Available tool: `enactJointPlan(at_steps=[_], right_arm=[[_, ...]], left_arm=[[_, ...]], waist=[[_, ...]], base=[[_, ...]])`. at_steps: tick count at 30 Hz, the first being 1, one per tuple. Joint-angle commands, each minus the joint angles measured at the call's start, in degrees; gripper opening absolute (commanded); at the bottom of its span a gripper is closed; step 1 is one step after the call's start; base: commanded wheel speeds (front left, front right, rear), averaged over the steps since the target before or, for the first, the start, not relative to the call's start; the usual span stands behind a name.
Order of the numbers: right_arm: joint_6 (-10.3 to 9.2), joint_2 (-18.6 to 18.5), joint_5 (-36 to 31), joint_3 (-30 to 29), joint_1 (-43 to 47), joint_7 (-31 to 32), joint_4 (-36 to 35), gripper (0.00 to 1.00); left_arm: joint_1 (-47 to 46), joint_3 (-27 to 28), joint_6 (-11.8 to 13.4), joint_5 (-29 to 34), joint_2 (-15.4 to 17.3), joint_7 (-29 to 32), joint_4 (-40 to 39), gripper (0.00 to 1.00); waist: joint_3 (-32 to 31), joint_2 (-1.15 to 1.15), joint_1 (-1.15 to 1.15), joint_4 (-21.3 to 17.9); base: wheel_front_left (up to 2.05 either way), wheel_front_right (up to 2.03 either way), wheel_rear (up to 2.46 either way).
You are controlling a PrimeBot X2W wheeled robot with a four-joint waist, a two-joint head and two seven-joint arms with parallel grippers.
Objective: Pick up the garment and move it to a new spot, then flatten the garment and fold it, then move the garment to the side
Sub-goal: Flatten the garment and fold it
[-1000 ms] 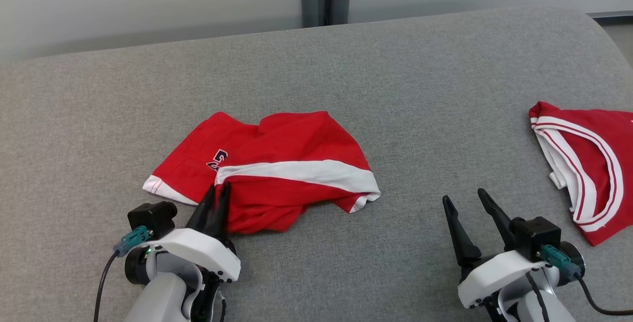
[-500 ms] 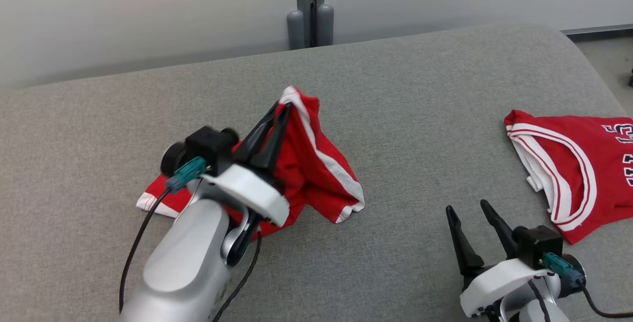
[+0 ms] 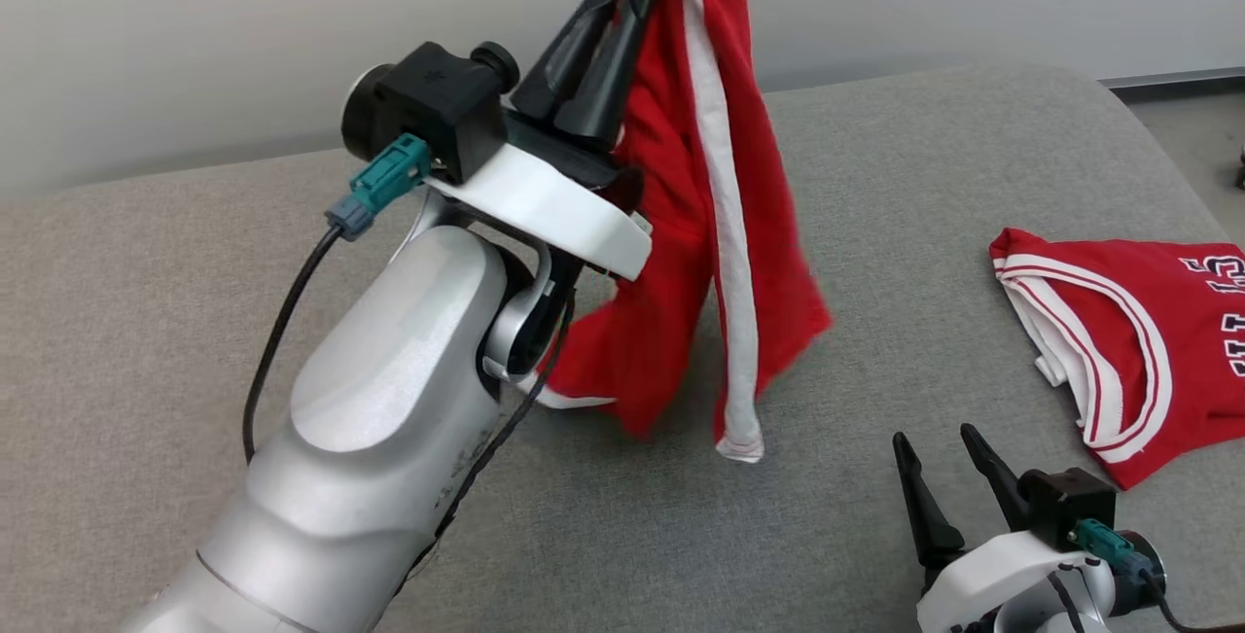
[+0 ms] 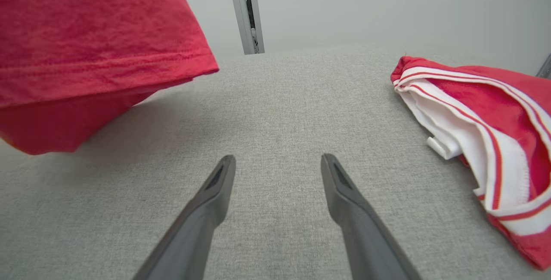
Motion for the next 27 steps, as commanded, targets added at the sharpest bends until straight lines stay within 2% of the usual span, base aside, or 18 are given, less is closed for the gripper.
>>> enactJointPlan(at_steps=[1,3,15,23,24,25,26,27], right_arm=[[-0.02,-0.3,0.0,-0.2,0.1,0.0,0.1,1.00],[-0.02,-0.3,0.3,-0.1,-0.4,0.0,0.0,1.00],[-0.02,-0.3,-0.6,-0.9,-1.4,0.0,-0.6,1.00],[-0.02,-0.3,-0.3,0.7,-1.8,0.0,-1.0,1.00],[-0.02,-0.3,-0.1,1.2,-1.9,0.0,-1.0,1.00],[-0.02,-0.3,-0.1,1.2,-1.9,0.0,-1.0,1.00],[-0.02,-0.3,0.0,1.7,-1.9,0.0,-1.1,1.00],[-0.02,-0.3,0.3,2.1,-1.9,0.0,-1.1,1.00]], left_arm=[[0.7,0.8,0.7,0.4,0.4,-0.1,0.5,0.00],[3.3,2.5,1.2,1.3,0.3,0.0,2.1,0.00],[27.7,15.6,-0.8,5.9,4.8,-0.1,8.6,0.00],[34.4,24.4,-1.5,11.3,4.9,-0.1,10.2,0.00],[34.7,25.5,-1.6,12.1,4.8,-0.1,10.1,0.11],[34.7,25.5,-1.6,12.1,4.8,-0.1,10.1,0.11],[35.0,26.4,-1.7,13.0,4.9,-0.1,10.1,0.36],[35.6,27.0,-2.0,13.9,4.8,-0.1,10.3,0.87]], waist=[[0.2,0.00,0.00,0.6],[0.5,0.00,0.00,1.2],[1.9,0.00,0.00,4.3],[2.0,0.00,0.00,5.1],[2.0,0.00,0.00,5.0],[2.0,0.00,0.00,5.0],[1.9,0.00,0.00,4.8],[1.8,0.00,0.00,4.6]], base=[[0.00,0.00,0.00],[0.00,0.00,0.00],[0.00,0.00,0.00],[0.00,0.00,0.00],[0.00,0.00,0.00],[0.00,0.00,0.00],[0.00,0.00,0.00],[0.00,0.00,0.00]])
